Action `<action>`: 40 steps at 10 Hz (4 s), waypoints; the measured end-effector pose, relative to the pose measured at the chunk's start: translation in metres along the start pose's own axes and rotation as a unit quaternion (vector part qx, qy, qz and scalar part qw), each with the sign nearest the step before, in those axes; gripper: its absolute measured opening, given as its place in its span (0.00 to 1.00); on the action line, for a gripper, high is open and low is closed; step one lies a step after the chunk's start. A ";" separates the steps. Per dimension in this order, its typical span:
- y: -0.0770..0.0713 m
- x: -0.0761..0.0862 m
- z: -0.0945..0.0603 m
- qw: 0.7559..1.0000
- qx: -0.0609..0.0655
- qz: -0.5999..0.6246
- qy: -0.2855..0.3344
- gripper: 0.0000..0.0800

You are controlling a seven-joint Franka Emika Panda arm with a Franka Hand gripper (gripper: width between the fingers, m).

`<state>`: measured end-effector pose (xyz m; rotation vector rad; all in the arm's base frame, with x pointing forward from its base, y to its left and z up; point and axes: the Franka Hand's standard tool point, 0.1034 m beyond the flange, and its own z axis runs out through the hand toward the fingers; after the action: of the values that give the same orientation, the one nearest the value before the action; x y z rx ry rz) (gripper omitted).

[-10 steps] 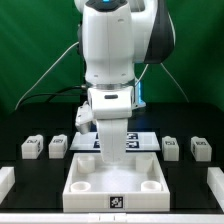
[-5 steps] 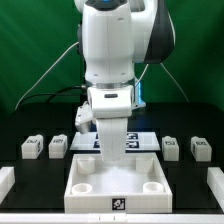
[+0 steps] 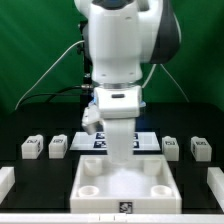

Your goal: Assemble one leg

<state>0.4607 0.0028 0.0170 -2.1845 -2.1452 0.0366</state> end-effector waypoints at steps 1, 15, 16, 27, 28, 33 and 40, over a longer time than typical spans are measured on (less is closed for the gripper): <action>0.008 0.017 -0.001 1.000 -0.005 0.005 0.004 0.08; 0.034 0.061 0.002 0.999 -0.026 0.016 0.019 0.78; 0.034 0.061 0.002 0.999 -0.026 0.016 0.019 0.78; 0.022 0.082 -0.032 0.987 -0.039 0.156 0.024 0.81; 0.014 0.097 -0.036 0.967 -0.035 0.250 0.031 0.81; 0.002 0.126 -0.036 0.868 -0.017 0.493 0.051 0.81; -0.029 0.165 -0.027 0.700 0.049 0.713 0.013 0.81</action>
Offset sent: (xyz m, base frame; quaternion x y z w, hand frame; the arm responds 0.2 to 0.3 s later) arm 0.0319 0.0602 -0.0024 -0.0189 0.0189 -0.0014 0.9996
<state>0.4370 0.1668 0.0520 -3.0074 0.0585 0.1862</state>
